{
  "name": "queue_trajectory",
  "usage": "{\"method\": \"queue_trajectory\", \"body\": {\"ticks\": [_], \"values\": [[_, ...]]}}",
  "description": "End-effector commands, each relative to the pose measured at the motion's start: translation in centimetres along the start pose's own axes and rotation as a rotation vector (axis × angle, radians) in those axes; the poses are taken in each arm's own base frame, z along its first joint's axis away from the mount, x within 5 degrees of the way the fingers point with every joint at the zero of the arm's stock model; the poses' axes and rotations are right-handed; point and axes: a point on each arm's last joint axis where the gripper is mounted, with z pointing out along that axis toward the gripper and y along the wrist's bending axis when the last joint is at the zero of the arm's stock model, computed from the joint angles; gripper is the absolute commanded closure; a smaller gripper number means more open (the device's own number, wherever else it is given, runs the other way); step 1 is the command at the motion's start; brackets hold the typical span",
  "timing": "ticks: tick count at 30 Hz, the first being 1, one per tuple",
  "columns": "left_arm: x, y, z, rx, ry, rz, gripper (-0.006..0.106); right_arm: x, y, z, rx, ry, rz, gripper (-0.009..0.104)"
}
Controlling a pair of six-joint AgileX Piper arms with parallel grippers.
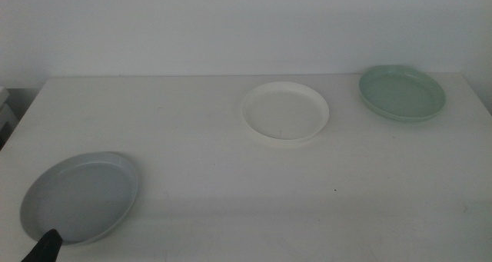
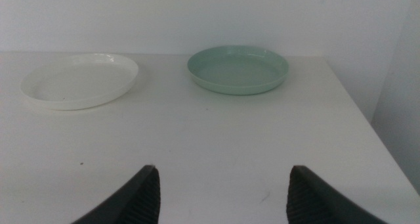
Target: Stack the three bowls on top of each other.
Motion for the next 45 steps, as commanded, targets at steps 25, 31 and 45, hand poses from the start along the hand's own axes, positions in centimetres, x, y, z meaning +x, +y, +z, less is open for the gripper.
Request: {"method": "queue_trajectory", "body": {"ticks": [25, 31, 45], "values": [[-0.9, 0.0, -0.2, -0.004, -0.093, -0.017, 0.009, -17.8, 1.0, 8.2, -0.026, 0.354, 0.025, 0.046], [-0.9, 0.0, -0.2, -0.004, -0.093, -0.017, 0.009, -21.5, 3.0, 14.1, -0.135, 0.449, -0.057, 0.046], [-0.9, 0.0, -0.2, -0.004, -0.093, -0.017, 0.009, -22.4, 8.6, 32.2, -0.206, 0.722, 0.023, 0.046]]}}
